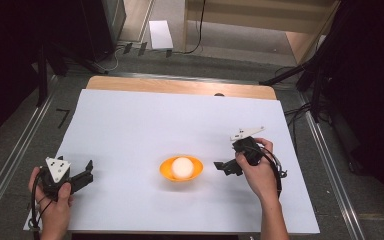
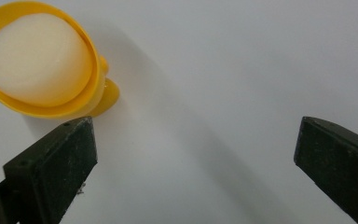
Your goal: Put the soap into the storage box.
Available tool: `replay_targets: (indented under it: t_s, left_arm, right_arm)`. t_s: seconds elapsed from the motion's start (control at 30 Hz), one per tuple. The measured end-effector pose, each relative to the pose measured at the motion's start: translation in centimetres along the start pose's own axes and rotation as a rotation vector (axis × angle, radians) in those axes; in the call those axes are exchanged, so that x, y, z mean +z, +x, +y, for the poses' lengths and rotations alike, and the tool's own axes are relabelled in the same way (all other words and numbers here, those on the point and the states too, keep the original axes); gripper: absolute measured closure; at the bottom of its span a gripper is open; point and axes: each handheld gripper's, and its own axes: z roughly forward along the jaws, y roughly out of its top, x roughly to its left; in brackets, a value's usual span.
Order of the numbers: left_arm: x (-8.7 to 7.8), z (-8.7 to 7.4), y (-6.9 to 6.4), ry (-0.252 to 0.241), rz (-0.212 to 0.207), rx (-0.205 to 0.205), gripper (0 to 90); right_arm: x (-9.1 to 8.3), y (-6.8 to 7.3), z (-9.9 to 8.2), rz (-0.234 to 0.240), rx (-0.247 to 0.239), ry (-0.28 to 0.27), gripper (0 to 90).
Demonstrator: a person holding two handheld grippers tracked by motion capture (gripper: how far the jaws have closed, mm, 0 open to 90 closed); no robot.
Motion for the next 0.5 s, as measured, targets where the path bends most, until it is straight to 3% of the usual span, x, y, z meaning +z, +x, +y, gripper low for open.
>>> replay_targets:
  t_s: [0.3, 0.5]
  left_arm:
    - [0.0, 0.0, 0.0, -0.004, -0.003, 0.007, 13.7]
    - [-0.1, -0.1, -0.1, -0.011, 0.013, 0.003, 13.7]
  right_arm:
    - [-0.9, -1.2, -1.8, -0.039, 0.051, -0.009, 0.0]
    - [-1.8, -2.5, -3.7, -0.075, 0.101, -0.044, 0.0]
